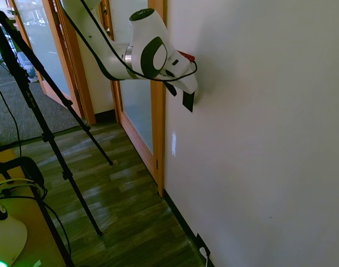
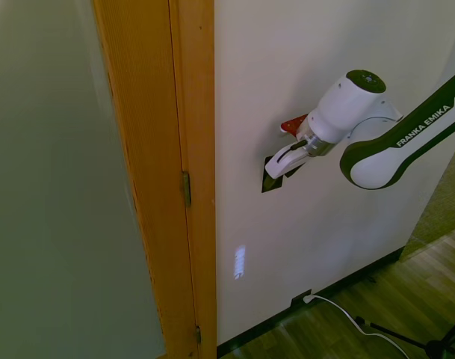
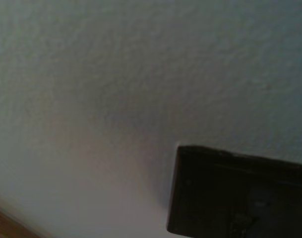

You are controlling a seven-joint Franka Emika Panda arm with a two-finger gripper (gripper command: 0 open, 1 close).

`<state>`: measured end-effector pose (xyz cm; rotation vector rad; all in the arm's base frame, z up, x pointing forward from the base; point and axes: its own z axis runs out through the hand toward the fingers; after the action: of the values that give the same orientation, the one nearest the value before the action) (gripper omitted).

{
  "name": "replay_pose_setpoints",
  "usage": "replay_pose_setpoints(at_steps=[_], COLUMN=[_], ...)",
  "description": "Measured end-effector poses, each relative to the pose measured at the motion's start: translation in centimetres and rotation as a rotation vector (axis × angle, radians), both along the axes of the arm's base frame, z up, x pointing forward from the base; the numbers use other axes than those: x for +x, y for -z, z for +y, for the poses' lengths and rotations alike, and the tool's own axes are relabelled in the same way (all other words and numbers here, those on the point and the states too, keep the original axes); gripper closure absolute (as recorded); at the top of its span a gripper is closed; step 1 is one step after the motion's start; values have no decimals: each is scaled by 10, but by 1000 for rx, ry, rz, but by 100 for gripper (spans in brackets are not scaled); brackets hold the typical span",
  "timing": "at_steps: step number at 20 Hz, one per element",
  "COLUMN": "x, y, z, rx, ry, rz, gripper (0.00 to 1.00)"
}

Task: Turn on the light

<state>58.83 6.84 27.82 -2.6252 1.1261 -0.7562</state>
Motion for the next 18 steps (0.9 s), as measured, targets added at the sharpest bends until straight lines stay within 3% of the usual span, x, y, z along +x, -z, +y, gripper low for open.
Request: replay_pose_setpoints(at_steps=[18], x=[7], y=[3], z=[-4], rx=[6], ry=[12], rz=[-2], gripper=[100])
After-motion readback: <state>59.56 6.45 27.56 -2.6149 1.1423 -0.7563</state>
